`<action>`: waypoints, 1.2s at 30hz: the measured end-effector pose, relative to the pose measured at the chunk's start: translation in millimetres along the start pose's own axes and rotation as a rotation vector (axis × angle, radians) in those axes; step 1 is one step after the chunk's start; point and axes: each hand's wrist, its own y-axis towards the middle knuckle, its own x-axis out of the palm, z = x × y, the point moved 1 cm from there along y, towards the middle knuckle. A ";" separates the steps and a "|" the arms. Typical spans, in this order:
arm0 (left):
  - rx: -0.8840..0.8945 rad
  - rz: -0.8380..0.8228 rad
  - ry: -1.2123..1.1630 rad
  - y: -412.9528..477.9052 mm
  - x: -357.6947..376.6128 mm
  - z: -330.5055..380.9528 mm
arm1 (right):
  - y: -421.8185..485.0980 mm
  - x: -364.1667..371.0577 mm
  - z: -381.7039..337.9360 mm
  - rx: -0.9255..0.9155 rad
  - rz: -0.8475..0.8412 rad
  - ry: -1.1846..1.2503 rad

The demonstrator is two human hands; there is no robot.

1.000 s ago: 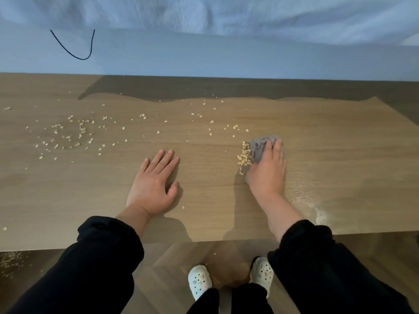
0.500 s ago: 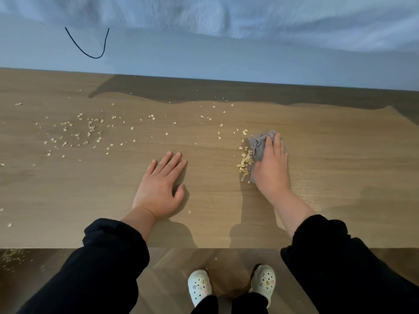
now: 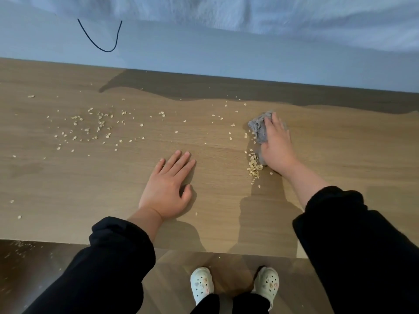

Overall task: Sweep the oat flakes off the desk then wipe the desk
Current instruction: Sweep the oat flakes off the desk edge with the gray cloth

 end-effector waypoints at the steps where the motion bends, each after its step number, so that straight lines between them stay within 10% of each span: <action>1: 0.001 -0.002 0.000 -0.1 0.2 -0.2 | -2.6 -5.5 7.3 -0.016 -0.029 0.031; 10: -0.003 -0.010 0.015 0.5 2.4 -1.7 | -63.7 -2.2 58.1 0.257 0.261 0.052; 17: -0.014 -0.016 0.010 1.3 1.4 -1.7 | -89.2 21.3 -3.9 -0.001 0.025 -0.011; 24: -0.014 -0.032 0.040 2.1 2.8 -2.6 | -125.6 13.8 48.9 0.413 0.309 0.045; 32: 0.033 0.034 0.114 -8.1 -6.5 5.8 | -151.5 33.8 20.3 0.165 0.112 -0.115; 36: -0.012 0.041 0.056 -44.1 -5.9 10.9 | -182.3 14.0 63.3 0.403 0.232 -0.077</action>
